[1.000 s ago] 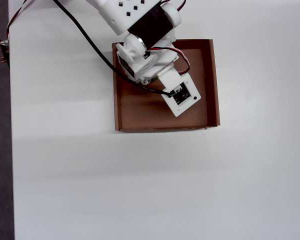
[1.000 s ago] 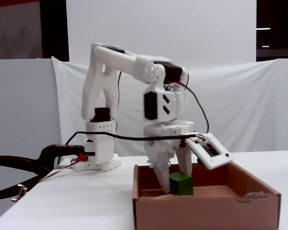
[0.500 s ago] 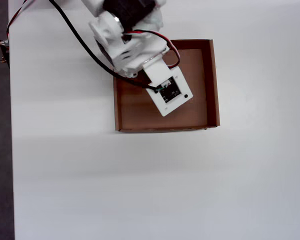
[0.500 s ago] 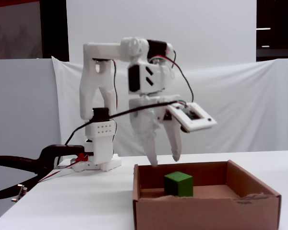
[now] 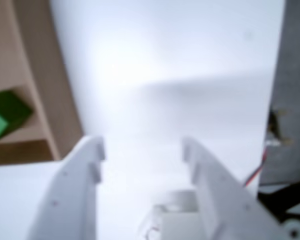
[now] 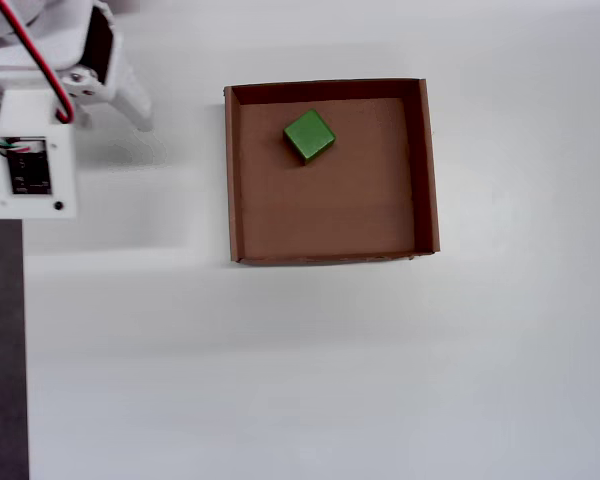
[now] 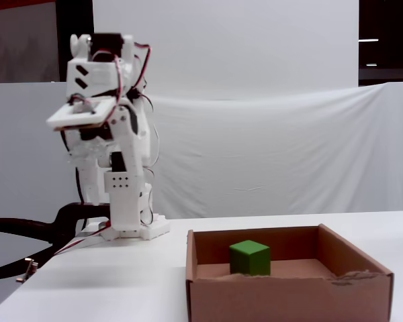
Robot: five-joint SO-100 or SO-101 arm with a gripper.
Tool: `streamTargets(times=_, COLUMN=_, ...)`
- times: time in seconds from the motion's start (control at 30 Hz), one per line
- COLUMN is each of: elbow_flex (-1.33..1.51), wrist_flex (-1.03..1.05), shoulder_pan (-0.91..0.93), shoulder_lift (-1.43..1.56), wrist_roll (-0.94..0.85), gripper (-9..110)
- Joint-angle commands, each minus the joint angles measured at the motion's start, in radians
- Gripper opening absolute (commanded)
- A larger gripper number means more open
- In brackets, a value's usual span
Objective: Grasp a green cube and put it in a box.
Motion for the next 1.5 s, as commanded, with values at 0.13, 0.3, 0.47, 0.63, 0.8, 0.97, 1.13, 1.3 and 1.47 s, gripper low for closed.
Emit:
streamTargets(times=0.13, elbow_flex=0.368, wrist_flex=-0.118, shoulder_pan=0.164, shoulder_lift=0.239, wrist_roll=0.043, gripper=21)
streamTargets(times=0.3, elbow_flex=0.6, wrist_flex=-0.13, shoulder_pan=0.17, shoulder_lift=0.525, wrist_roll=0.089, gripper=21)
streamTargets(times=0.47, elbow_flex=0.767, wrist_flex=-0.124, shoulder_pan=0.158, shoulder_lift=0.807, wrist_roll=0.184, gripper=21)
streamTargets(times=0.63, elbow_flex=0.811, wrist_flex=-0.054, shoulder_pan=0.166, shoulder_lift=0.962, wrist_roll=0.253, gripper=21)
streamTargets(times=0.8, elbow_flex=0.811, wrist_flex=-0.037, shoulder_pan=0.152, shoulder_lift=0.962, wrist_roll=0.314, gripper=21)
streamTargets(times=0.97, elbow_flex=0.811, wrist_flex=0.048, shoulder_pan=0.072, shoulder_lift=0.962, wrist_roll=0.319, gripper=21)
streamTargets(times=1.13, elbow_flex=0.811, wrist_flex=0.048, shoulder_pan=0.071, shoulder_lift=0.962, wrist_roll=0.319, gripper=21)
streamTargets(times=1.3, elbow_flex=0.811, wrist_flex=0.048, shoulder_pan=0.071, shoulder_lift=0.962, wrist_roll=0.319, gripper=21)
streamTargets(times=1.47, elbow_flex=0.811, wrist_flex=0.048, shoulder_pan=0.071, shoulder_lift=0.962, wrist_roll=0.319, gripper=21)
